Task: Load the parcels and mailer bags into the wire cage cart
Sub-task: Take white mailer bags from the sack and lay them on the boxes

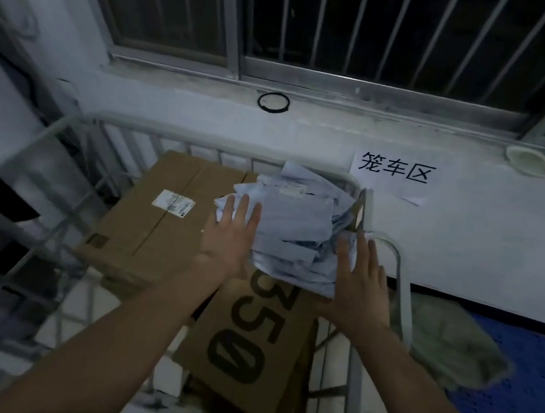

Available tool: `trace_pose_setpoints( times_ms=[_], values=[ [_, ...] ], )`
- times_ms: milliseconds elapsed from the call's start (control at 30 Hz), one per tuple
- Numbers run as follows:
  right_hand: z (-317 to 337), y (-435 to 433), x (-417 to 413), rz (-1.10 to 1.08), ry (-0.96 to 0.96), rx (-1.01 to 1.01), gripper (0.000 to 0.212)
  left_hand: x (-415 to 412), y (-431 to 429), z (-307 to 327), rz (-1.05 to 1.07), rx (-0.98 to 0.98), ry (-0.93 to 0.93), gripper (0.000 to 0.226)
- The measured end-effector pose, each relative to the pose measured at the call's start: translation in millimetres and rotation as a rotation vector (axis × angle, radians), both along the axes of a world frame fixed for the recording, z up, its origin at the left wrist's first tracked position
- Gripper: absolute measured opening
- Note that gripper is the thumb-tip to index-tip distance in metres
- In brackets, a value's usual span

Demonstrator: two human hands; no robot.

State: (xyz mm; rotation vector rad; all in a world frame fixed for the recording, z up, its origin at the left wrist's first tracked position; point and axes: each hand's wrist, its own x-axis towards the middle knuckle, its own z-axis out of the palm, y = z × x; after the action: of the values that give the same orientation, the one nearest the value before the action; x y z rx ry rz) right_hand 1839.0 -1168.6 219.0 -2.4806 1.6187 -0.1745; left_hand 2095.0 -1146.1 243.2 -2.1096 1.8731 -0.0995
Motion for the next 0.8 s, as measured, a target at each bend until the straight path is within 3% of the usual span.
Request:
trace_pose_setpoints(
  times_ms=[67,167,233,367,500,567,700,800],
  values=[
    [-2.7,-3.5,10.5,-0.004,0.096,-0.049,0.145,9.3,-13.0,-7.3,0.003,0.062,0.015,0.129],
    [-18.2,-12.0,15.8,0.02,0.228,-0.079,0.15,17.6,-34.6,-28.3,-0.006,0.028,0.04,0.113],
    [-30.7,-21.6,19.7,0.061,0.315,-0.101,0.148,17.0,-48.2,-42.6,-0.039,0.035,0.023,0.113],
    [-55.0,-49.8,36.1,0.168,0.351,-0.206,0.132,6.9,-80.6,-75.1,-0.136,0.013,0.046,0.092],
    [-86.3,-77.4,54.6,0.314,0.348,-0.234,0.12,4.4,-110.0,-115.6,-0.195,-0.04,0.163,0.085],
    [-102.6,-92.8,60.1,0.323,0.315,-0.224,0.119,3.1,-122.3,-136.3,-0.253,-0.077,0.205,0.094],
    [-122.6,-123.1,65.8,0.33,0.273,-0.198,0.109,7.1,-139.8,-156.5,-0.282,0.119,0.193,0.142],
    [-136.5,-137.6,68.9,0.335,0.279,-0.103,0.114,11.2,-151.2,-168.0,-0.32,0.22,0.221,0.149]
  ],
)
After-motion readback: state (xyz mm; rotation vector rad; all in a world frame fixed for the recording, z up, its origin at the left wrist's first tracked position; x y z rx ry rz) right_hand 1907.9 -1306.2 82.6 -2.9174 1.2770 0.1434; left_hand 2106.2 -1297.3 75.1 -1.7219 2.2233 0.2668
